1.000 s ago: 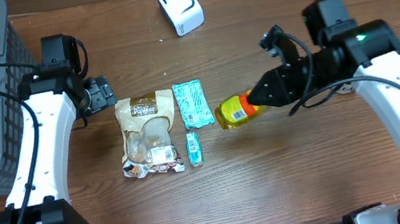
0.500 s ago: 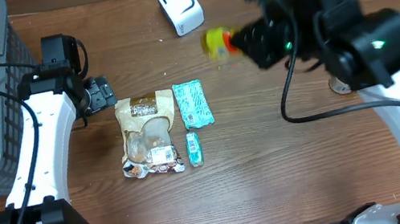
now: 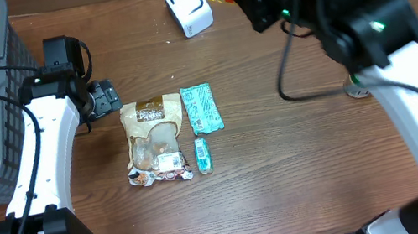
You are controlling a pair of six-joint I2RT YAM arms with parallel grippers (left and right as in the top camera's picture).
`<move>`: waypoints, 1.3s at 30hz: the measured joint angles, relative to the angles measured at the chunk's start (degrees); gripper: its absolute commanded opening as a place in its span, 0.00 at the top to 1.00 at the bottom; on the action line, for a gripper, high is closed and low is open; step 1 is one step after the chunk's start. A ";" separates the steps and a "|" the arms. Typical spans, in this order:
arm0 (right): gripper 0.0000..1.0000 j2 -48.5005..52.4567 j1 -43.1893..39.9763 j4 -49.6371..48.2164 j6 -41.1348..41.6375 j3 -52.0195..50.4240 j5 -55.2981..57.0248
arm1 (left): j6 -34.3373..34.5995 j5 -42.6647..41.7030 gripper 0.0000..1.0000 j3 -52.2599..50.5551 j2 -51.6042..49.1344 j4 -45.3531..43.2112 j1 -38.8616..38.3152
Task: Scan the item barcode
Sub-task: 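Carry the yellow bottle up to the white scanner, then hold the yellow bottle against the white scanner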
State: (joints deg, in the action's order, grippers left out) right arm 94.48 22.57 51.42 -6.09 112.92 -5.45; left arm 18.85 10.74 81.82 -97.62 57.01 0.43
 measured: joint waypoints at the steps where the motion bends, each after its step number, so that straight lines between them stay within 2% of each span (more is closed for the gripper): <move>1: 0.96 1.60 0.09 -0.63 -0.92 0.00 0.61 | 0.00 0.00 0.00 0.00 0.00 -0.02 0.00; 17: 0.96 19.15 7.61 -23.54 -20.26 0.00 22.56 | 0.00 0.00 0.01 0.00 0.00 -0.02 0.00; 31: 0.96 34.62 7.87 -44.24 -25.57 0.00 32.33 | 0.00 0.00 0.00 0.00 0.00 -0.02 0.00; 39: 0.96 38.07 7.91 -47.04 -27.19 0.00 32.92 | 0.00 0.00 0.00 0.00 0.00 -0.02 0.00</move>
State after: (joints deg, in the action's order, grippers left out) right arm 132.55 30.48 4.38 -33.28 112.92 27.46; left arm 18.85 10.74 81.82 -97.62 56.99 0.43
